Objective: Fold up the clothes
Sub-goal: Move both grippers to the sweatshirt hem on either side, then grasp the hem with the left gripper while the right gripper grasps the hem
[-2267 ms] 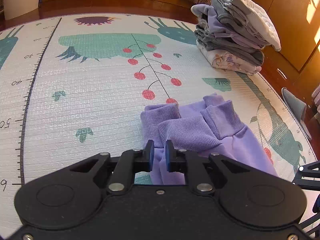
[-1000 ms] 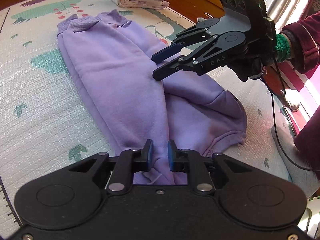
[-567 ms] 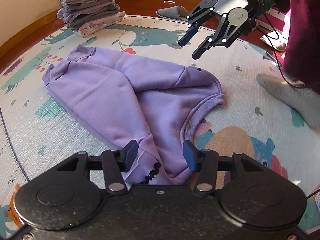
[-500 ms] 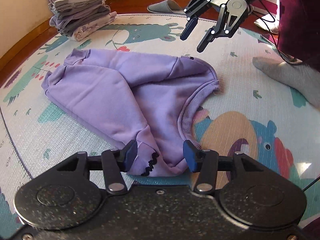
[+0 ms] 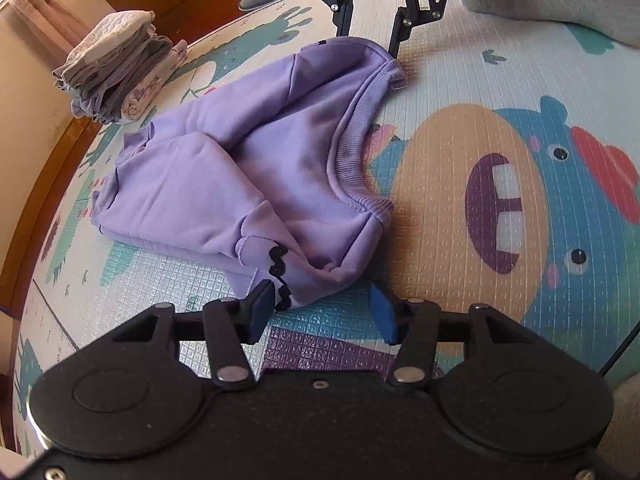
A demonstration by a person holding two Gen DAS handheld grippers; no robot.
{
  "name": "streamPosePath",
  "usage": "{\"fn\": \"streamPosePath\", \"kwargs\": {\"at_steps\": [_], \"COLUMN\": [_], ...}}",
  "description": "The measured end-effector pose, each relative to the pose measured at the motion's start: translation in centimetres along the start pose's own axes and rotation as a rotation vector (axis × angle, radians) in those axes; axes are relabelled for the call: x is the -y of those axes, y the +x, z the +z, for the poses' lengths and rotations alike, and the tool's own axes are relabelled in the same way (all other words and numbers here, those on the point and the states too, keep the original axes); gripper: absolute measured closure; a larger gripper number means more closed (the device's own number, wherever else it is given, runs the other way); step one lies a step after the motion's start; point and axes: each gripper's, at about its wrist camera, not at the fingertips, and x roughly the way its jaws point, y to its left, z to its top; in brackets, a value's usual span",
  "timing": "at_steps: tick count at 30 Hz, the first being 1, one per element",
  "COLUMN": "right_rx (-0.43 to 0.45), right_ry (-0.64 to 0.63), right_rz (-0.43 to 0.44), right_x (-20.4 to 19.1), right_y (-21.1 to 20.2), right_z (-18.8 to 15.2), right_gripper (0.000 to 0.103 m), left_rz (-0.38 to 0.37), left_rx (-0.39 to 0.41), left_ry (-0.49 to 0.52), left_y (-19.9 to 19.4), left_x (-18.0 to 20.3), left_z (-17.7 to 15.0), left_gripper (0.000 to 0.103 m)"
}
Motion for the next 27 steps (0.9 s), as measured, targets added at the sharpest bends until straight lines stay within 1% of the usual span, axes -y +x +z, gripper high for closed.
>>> {"fn": "streamPosePath", "kwargs": {"at_steps": [2,5,8,11,12,15,17,19,20,22,24,25,27], "right_rx": [0.019,0.045,0.047,0.065,0.069,0.081,0.084,0.088,0.089,0.088,0.087,0.089,0.099], "right_ry": [0.006,0.041,0.02,-0.006,-0.011,-0.027,-0.033,-0.024,-0.017,0.003,0.02,0.023,0.032], "right_rz": [-0.017,-0.033,-0.046,-0.056,-0.06,-0.068,-0.068,-0.065,-0.054,-0.03,-0.008,0.001,0.018], "right_x": [-0.1,0.3,0.0,-0.4,-0.4,-0.3,-0.2,-0.2,-0.1,0.3,0.9,1.1,1.3], "right_y": [-0.2,-0.4,-0.3,-0.2,0.0,0.5,0.7,0.8,0.8,0.8,0.6,0.4,-0.4], "right_z": [-0.1,-0.3,-0.7,-0.6,-0.5,-0.2,-0.2,-0.2,-0.1,0.1,0.3,0.5,0.7], "right_gripper": [0.056,0.057,0.057,0.057,0.057,0.057,0.057,0.057,0.058,0.066,0.073,0.074,0.075], "left_rz": [0.021,0.02,0.02,0.011,0.011,0.015,0.022,0.02,0.02,0.013,0.014,0.01,0.002], "left_rx": [0.009,0.017,0.012,0.012,0.017,0.035,0.036,0.032,0.029,0.019,0.004,0.001,-0.004], "left_ry": [-0.044,-0.099,-0.09,-0.088,-0.084,-0.124,-0.134,-0.154,-0.163,-0.172,-0.212,-0.219,-0.229], "left_y": [0.3,0.4,0.1,0.1,0.3,1.0,1.1,1.1,1.1,1.1,1.0,0.8,0.4], "left_x": [-0.4,-0.7,-0.2,-0.1,-0.1,-0.8,-0.8,-0.7,-0.6,-0.6,-0.9,-0.9,-0.9], "left_z": [0.5,0.9,0.2,0.2,0.3,0.6,0.8,1.0,1.1,1.4,1.6,1.7,1.8], "left_gripper": [0.05,0.052,0.055,0.056,0.055,0.051,0.051,0.059,0.06,0.066,0.072,0.075,0.078]}}
